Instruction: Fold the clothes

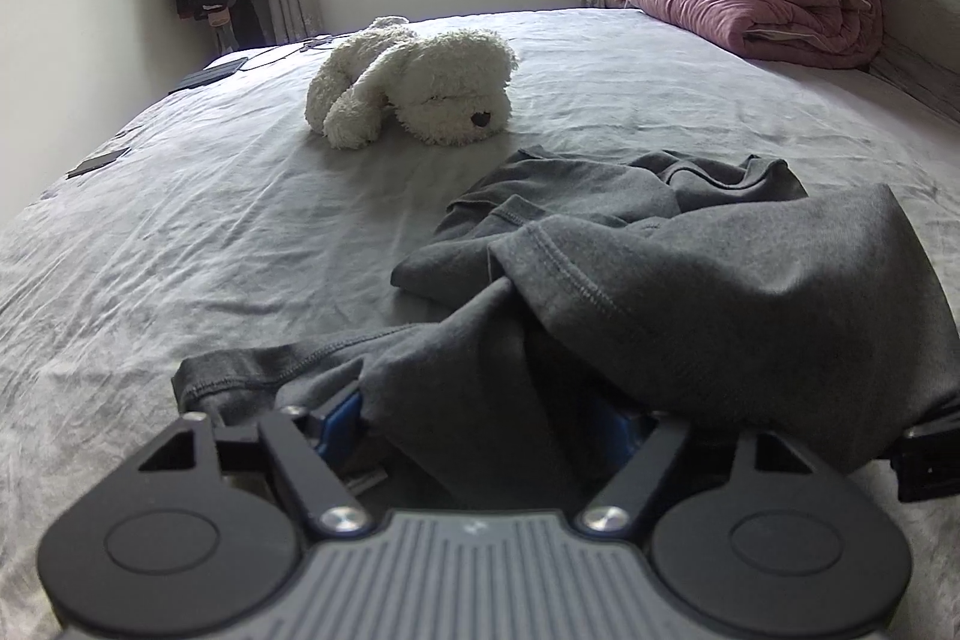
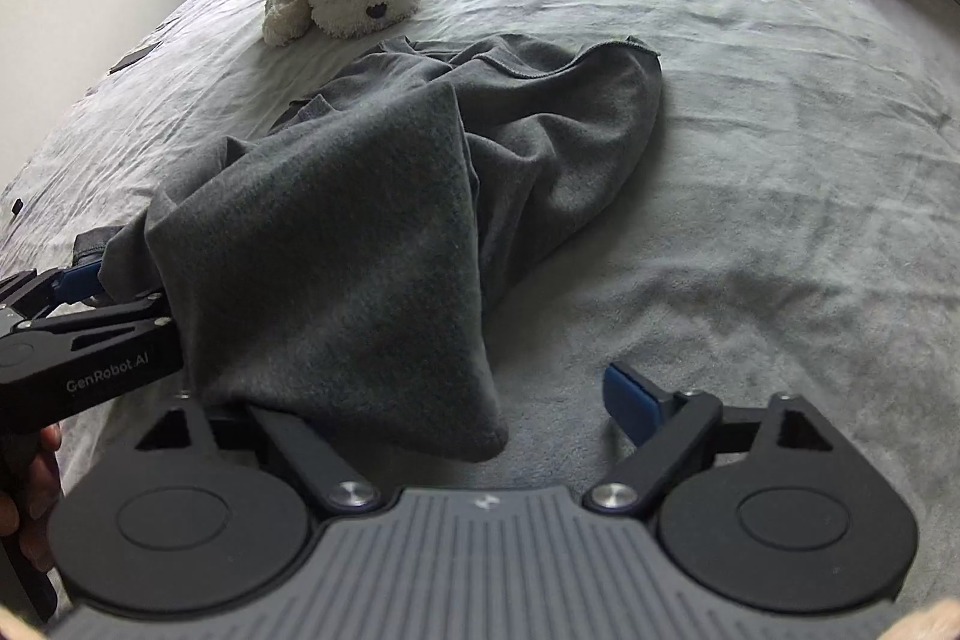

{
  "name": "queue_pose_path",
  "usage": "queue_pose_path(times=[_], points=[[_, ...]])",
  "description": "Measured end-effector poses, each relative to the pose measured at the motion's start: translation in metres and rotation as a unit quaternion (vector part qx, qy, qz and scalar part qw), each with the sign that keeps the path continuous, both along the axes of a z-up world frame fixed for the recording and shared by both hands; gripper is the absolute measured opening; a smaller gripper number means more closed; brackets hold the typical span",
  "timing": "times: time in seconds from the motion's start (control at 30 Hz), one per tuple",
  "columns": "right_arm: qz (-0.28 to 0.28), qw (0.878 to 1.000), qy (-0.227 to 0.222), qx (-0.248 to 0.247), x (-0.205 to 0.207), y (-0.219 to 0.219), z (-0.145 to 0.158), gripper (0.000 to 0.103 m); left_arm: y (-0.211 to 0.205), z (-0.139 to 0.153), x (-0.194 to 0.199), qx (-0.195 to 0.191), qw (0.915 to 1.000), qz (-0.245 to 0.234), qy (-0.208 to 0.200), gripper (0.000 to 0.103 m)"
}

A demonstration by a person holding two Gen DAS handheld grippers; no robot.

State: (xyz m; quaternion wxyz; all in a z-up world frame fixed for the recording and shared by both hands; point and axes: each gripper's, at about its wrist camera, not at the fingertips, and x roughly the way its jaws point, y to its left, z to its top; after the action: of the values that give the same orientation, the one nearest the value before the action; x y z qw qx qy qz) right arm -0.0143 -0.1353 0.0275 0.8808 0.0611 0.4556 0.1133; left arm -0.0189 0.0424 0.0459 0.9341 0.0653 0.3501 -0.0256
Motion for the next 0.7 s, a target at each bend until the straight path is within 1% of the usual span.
queue_pose_path(times=[0.03, 0.07, 0.1, 0.17, 0.2, 0.23, 0.27, 0.4, 0.43, 0.47, 0.5, 0.53, 0.57, 0.6, 0.63, 0.67, 0.7], points=[[-0.003, 1.000, 0.004, 0.002, 0.002, 0.001, -0.004, 0.065, 0.000, -0.002, 0.000, -0.004, 1.0000, -0.003, 0.005, 0.048], [-0.008, 1.000, -0.001, -0.002, 0.001, 0.001, -0.006, 0.062, -0.001, -0.004, 0.001, -0.008, 0.9999, -0.007, 0.011, 0.036], [-0.008, 1.000, -0.012, -0.012, 0.000, 0.002, -0.006, 0.052, -0.002, -0.004, 0.000, -0.009, 0.9998, -0.011, 0.014, 0.031], [-0.001, 0.999, -0.023, -0.032, -0.002, 0.005, -0.005, 0.022, -0.003, -0.006, -0.001, -0.012, 0.9996, -0.019, 0.018, 0.016], [0.000, 0.999, -0.027, -0.038, -0.003, 0.004, -0.004, 0.001, -0.003, -0.005, -0.002, -0.011, 0.9995, -0.022, 0.018, 0.013], [-0.007, 0.999, -0.030, -0.033, -0.003, -0.001, -0.001, 0.000, -0.003, -0.004, -0.004, -0.011, 0.9995, -0.025, 0.017, 0.012], [-0.015, 0.999, -0.036, -0.029, -0.003, -0.006, 0.002, 0.000, -0.001, -0.002, -0.005, -0.018, 0.9994, -0.025, 0.018, 0.011], [-0.065, 0.991, -0.111, -0.046, -0.008, -0.035, 0.031, 0.000, 0.014, 0.009, -0.011, -0.073, 0.9968, -0.023, 0.021, 0.010], [-0.073, 0.988, -0.129, -0.047, -0.009, -0.043, 0.039, 0.000, 0.015, 0.011, -0.013, -0.076, 0.9966, -0.029, 0.015, 0.010], [-0.079, 0.985, -0.143, -0.048, -0.010, -0.049, 0.046, 0.000, 0.013, 0.012, -0.015, -0.067, 0.9973, -0.032, 0.007, 0.011], [-0.071, 0.986, -0.142, -0.054, -0.009, -0.049, 0.047, 0.000, 0.011, 0.014, -0.017, -0.056, 0.9979, -0.034, -0.001, 0.011], [-0.063, 0.986, -0.140, -0.058, -0.007, -0.049, 0.047, 0.010, 0.010, 0.015, -0.018, -0.041, 0.9985, -0.034, -0.009, 0.011], [-0.058, 0.989, -0.129, -0.051, -0.006, -0.049, 0.043, 0.016, 0.009, 0.015, -0.017, -0.032, 0.9989, -0.032, -0.012, 0.013], [-0.050, 0.992, -0.107, -0.037, -0.003, -0.046, 0.036, 0.030, 0.008, 0.015, -0.016, -0.023, 0.9992, -0.028, -0.014, 0.015], [-0.041, 0.995, -0.086, -0.021, -0.001, -0.044, 0.028, 0.054, 0.009, 0.013, -0.014, -0.019, 0.9994, -0.027, -0.010, 0.020], [-0.031, 0.997, -0.068, -0.006, 0.000, -0.041, 0.022, 0.063, 0.010, 0.011, -0.012, -0.015, 0.9996, -0.025, -0.005, 0.024], [-0.026, 0.998, -0.062, -0.003, 0.000, -0.037, 0.019, 0.067, 0.011, 0.010, -0.011, -0.009, 0.9998, -0.018, -0.004, 0.031]])
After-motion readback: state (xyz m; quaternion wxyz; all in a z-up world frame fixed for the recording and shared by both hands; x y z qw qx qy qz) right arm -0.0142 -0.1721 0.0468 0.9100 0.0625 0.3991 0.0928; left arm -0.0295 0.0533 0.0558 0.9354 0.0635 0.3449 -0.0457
